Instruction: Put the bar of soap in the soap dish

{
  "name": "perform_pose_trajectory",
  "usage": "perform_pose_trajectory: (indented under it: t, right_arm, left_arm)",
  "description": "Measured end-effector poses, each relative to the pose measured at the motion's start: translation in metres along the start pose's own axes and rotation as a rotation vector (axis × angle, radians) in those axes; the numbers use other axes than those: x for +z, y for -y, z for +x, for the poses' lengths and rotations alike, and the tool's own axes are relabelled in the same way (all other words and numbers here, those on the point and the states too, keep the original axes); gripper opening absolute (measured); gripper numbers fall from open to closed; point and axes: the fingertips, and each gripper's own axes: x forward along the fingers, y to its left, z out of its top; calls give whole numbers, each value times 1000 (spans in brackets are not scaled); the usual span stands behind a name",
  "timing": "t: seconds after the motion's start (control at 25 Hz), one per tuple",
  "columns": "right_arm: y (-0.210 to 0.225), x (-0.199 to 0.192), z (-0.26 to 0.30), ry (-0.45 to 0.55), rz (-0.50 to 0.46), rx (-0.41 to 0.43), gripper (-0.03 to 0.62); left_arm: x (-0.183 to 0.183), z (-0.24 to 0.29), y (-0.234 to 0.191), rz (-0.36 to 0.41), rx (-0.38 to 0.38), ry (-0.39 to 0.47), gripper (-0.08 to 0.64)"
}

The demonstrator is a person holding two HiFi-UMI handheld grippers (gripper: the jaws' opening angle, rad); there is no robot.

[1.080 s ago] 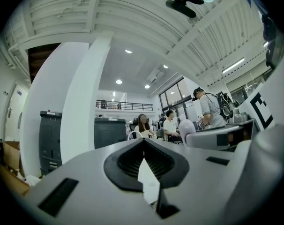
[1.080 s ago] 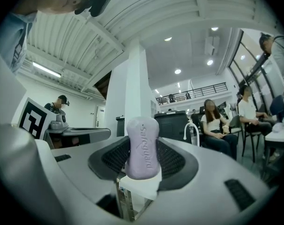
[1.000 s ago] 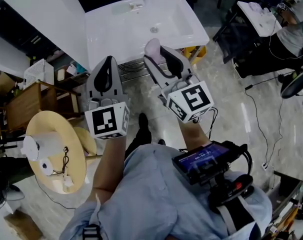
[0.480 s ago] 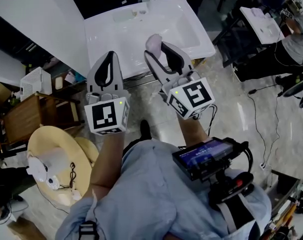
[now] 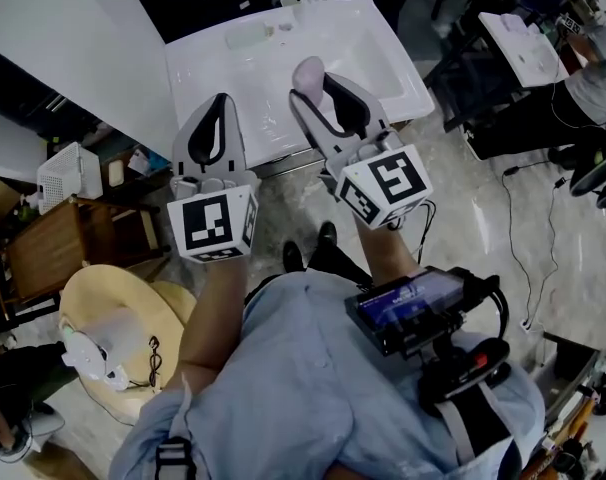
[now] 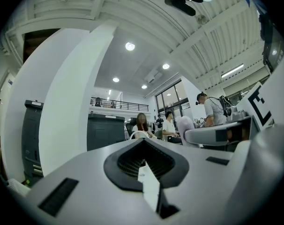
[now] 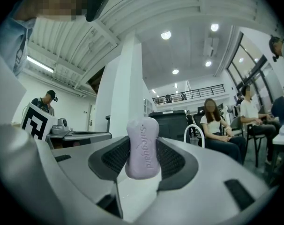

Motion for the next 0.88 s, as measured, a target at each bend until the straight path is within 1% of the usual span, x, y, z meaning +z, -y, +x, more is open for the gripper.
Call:
perform_pose_trajectory:
  t: [0.28,0.52,0.72,0.88]
  right_arm:
    - [24,-7,16,7,8,-9,187]
    - [56,-12,43,11,17,5,188]
    - [82,-15,73,8,34,46,187]
    - [121,-21,108,2,57,85,187]
  left_arm:
    - [-11,29,-4,8,-3,-5,9]
    - [-22,71,-9,21,9,-12,9]
    - [-32,108,-14,32,33,-33,9]
    - [-43,154,-19,48,63,-58,9]
